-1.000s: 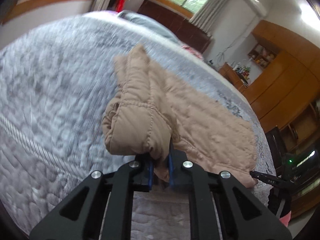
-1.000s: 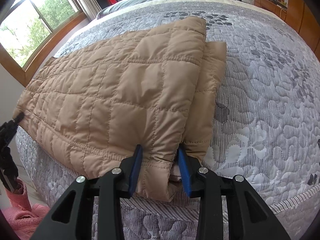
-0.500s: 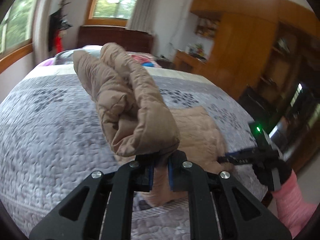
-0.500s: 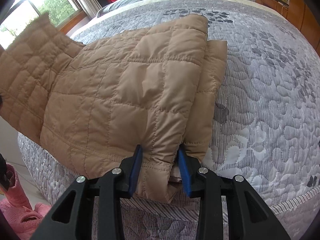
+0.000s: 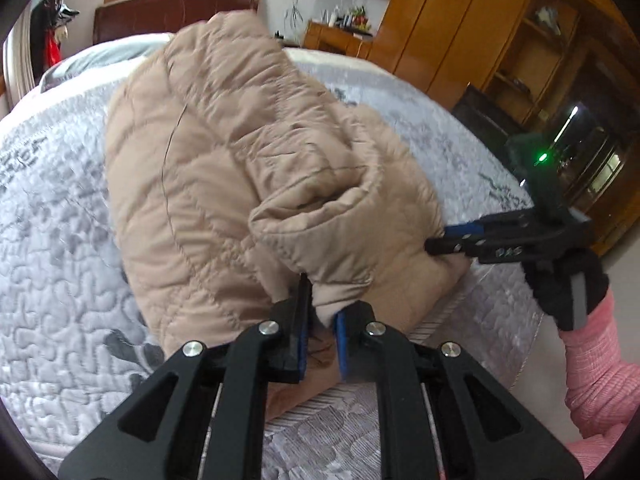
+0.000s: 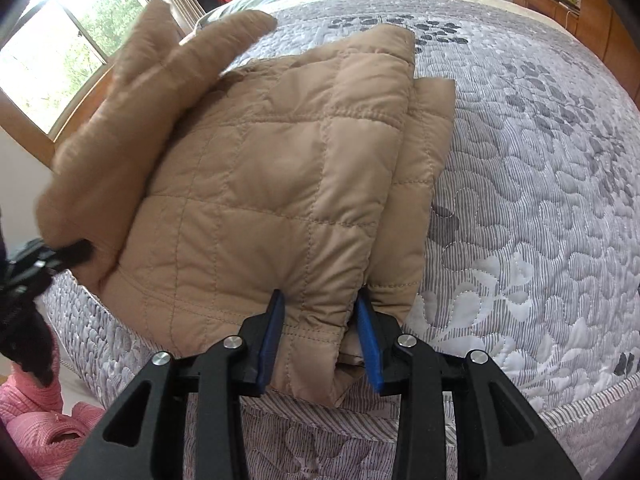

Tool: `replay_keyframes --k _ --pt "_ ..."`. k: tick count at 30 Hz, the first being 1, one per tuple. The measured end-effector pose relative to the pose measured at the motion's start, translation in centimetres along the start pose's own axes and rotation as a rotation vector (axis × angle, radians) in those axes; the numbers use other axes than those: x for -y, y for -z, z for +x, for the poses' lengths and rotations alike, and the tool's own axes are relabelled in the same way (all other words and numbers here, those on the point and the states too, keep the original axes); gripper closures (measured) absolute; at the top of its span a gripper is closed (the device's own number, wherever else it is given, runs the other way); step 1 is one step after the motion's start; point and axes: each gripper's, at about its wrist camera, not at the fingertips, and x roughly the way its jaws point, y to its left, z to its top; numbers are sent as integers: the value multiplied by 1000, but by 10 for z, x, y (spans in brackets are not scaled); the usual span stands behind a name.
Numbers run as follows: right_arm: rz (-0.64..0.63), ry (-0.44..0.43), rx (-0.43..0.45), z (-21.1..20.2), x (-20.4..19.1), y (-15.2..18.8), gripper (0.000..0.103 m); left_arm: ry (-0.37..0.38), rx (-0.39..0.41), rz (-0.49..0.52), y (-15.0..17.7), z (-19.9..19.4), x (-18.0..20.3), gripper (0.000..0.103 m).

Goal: Fold large clothes

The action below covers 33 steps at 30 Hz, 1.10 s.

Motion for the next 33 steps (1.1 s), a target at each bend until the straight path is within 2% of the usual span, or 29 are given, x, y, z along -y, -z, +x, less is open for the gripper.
replay_keyframes --k 5,10,14,19,22,23,25,27,28,29,33 --pt "-2 -4 -2 0 2 0 66 -3 -32 8 9 25 -4 90" --pt "-4 -1 -1 2 2 -1 66 7 -31 7 14 37 -12 90" --pt "1 9 -7 3 1 -2 66 13 -22 0 15 31 -13 90" --pt "6 35 -7 -4 -6 -4 66 63 -2 -55 17 3 -17 86" --pt "5 56 11 -15 -12 -6 65 108 0 -92 20 -19 -17 72" --pt "4 66 20 -20 -14 -7 64 135 0 -104 21 -30 -18 63" --pt "3 73 40 -31 -18 -9 61 165 16 -107 23 -47 -16 58" --pt "-9 71 66 -43 -26 -13 60 148 54 -107 22 -69 -21 57" --pt "-18 66 76 -48 -30 -15 56 123 72 -121 20 -77 -27 57" --pt "-28 48 87 -55 -37 -20 50 83 82 -140 17 -84 -35 57" --pt "-43 -11 94 -65 -50 -39 44 -94 89 -233 4 -90 -70 59"
